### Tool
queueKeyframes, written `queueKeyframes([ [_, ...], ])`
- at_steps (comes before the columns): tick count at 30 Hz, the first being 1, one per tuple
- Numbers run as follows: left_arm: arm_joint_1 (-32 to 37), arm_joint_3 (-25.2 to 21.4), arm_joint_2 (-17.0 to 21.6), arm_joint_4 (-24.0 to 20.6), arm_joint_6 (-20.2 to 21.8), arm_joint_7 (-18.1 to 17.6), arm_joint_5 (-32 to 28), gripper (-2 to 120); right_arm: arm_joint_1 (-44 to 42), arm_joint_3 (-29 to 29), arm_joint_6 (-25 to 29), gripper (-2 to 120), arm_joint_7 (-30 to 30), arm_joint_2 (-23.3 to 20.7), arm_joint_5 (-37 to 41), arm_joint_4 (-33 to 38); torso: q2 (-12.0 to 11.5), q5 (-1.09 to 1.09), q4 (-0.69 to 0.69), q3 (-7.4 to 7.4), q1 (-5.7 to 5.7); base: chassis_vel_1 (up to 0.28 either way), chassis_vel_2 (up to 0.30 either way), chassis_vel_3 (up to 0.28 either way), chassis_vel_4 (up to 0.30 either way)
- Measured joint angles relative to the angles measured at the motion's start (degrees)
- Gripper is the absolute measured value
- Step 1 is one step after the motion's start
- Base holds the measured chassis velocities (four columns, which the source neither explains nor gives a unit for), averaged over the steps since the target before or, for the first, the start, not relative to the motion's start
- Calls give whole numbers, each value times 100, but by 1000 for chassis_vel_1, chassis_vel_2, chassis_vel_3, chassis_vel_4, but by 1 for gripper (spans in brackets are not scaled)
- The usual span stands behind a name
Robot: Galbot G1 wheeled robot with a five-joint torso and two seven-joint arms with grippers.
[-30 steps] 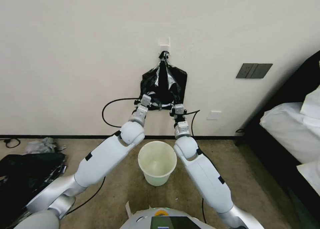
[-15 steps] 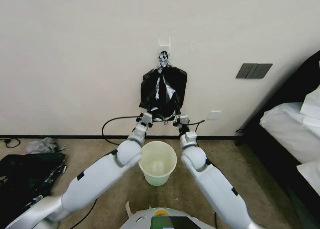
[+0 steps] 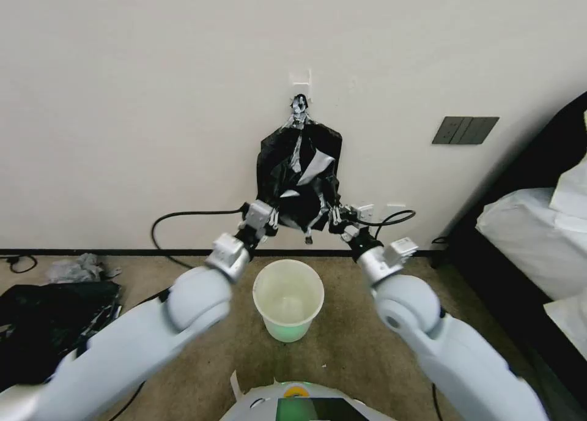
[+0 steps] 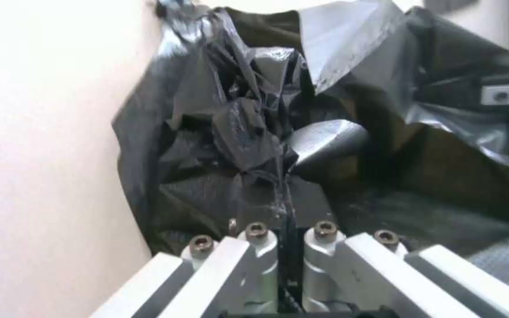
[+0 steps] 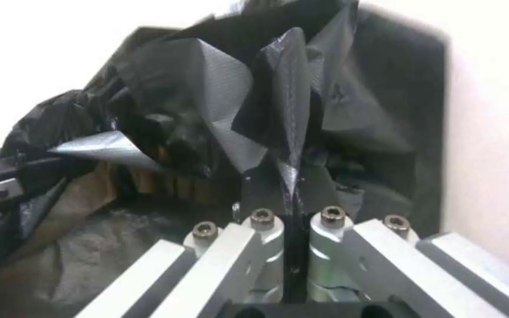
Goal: Place a trash bag onto the trash bin.
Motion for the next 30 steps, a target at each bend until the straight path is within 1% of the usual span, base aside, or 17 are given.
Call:
queueKeyframes([
  [2,556,-276,171,-212,43,9,-108,8,-117,125,-87,0,84,-193,356,108,0,0,1,0,0,0,0,0,0],
  [3,556,-276,171,-212,43,9,-108,8,-117,125,-87,0,84,-193,356,108,0,0,1,0,0,0,0,0,0],
  [5,1179,-498,257,-286,-24,33,5,11,-271,301,-150,0,136,-305,534,139,0,-1,1,0,0,0,0,0,0],
  [7,1510,-604,260,-282,-152,106,165,12,-388,390,-170,0,178,-351,578,142,0,0,1,0,0,0,0,0,0],
  [11,1742,-633,165,-200,-289,107,305,12,-587,478,-151,0,312,-364,581,140,0,0,-2,0,0,0,0,0,0],
  [13,1899,-639,55,-119,-423,34,439,12,-851,605,-90,0,354,-305,564,207,0,0,-2,0,0,0,0,0,0],
  [14,1899,-639,55,-119,-423,34,439,12,-851,605,-90,0,354,-305,564,207,0,0,-2,0,0,0,0,0,0],
  [17,2194,-691,-19,-83,-529,-21,580,12,-1334,702,-59,0,361,-193,541,439,0,0,-1,0,0,0,0,0,0],
  [18,2194,-691,-19,-83,-529,-21,580,12,-1334,702,-59,0,361,-193,541,439,0,0,-1,0,0,0,0,0,0],
  [21,2618,-711,-146,-139,-544,-44,658,12,-1925,587,-53,0,361,-55,391,588,0,0,-2,0,0,0,0,0,0],
  [22,2618,-711,-146,-139,-544,-44,658,12,-1925,587,-53,0,361,-55,391,588,0,0,-2,0,0,0,0,0,0],
  [24,2853,-656,-244,-113,-552,-48,778,12,-2119,446,3,0,360,56,181,533,0,-1,0,0,0,0,0,0,0],
  [26,2903,-604,-325,-30,-570,-64,806,12,-2169,350,78,0,360,139,-18,424,0,0,0,1,0,0,0,0,0],
  [30,2828,-541,-325,-61,-574,-91,794,12,-2148,375,83,0,375,149,-8,525,-1,1,-1,1,0,0,0,0,0],
])
